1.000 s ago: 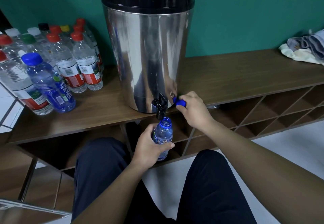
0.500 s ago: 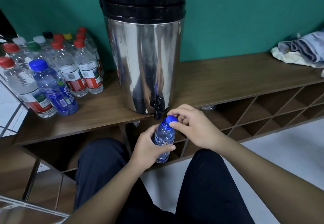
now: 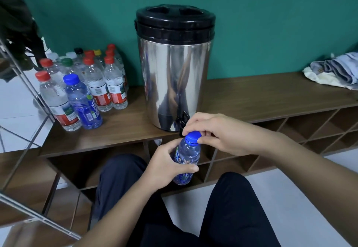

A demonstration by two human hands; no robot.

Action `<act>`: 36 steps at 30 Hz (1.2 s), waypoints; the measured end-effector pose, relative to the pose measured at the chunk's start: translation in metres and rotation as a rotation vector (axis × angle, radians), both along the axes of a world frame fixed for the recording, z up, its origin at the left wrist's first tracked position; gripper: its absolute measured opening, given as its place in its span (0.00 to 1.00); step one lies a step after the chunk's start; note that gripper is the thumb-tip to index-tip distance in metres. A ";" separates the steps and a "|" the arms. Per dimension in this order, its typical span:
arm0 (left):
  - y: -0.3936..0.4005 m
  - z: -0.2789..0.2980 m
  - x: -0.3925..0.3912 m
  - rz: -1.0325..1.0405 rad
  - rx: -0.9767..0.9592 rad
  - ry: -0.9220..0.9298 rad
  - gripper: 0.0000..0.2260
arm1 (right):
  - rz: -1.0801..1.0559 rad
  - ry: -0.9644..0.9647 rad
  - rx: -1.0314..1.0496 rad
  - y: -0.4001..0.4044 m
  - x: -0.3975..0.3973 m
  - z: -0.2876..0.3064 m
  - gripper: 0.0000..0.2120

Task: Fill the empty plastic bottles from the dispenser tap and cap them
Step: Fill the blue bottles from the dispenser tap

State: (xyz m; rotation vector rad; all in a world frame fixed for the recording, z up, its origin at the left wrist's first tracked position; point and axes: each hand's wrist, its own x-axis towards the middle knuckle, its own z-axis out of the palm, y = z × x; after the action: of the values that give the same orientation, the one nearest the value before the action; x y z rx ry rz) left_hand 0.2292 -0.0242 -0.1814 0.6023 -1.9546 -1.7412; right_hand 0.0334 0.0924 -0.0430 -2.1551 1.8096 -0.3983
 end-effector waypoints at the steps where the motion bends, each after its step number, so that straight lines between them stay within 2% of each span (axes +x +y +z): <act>1: -0.001 0.007 0.004 -0.017 -0.002 -0.003 0.29 | 0.019 0.017 0.008 -0.001 0.003 0.010 0.16; 8: -0.024 0.066 0.044 -0.195 -0.002 0.012 0.25 | 0.144 0.145 -0.011 -0.018 0.028 0.072 0.16; 14: -0.042 0.088 0.064 -0.029 -0.059 0.049 0.26 | 0.077 0.176 -0.097 -0.056 0.047 0.084 0.10; 16: -0.046 0.091 0.067 0.047 -0.078 0.060 0.27 | 0.021 0.191 -0.166 -0.071 0.056 0.080 0.14; 19: -0.053 0.095 0.073 0.125 -0.080 0.065 0.27 | -0.089 0.245 -0.291 -0.088 0.066 0.068 0.28; 21: -0.059 0.097 0.079 0.155 -0.078 0.068 0.28 | -0.114 0.245 -0.304 -0.094 0.070 0.063 0.32; 25: -0.076 0.098 0.090 0.203 -0.098 0.068 0.29 | 0.029 0.089 -0.182 -0.100 0.072 0.068 0.27; 29: -0.092 0.095 0.095 0.255 -0.105 0.077 0.29 | 0.086 0.187 -0.140 -0.122 0.083 0.071 0.19; 33: -0.106 0.095 0.103 0.291 -0.118 0.063 0.27 | 0.090 0.286 -0.120 -0.149 0.095 0.076 0.18; 36: -0.119 0.093 0.110 0.297 -0.155 0.043 0.28 | 0.095 0.295 -0.129 -0.162 0.099 0.078 0.13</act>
State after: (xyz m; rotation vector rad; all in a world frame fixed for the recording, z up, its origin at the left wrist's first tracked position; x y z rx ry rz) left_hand 0.3394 -0.1435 -0.0881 0.7493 -1.8419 -1.3977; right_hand 0.1329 -0.0697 0.0351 -2.4891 1.8634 -0.1863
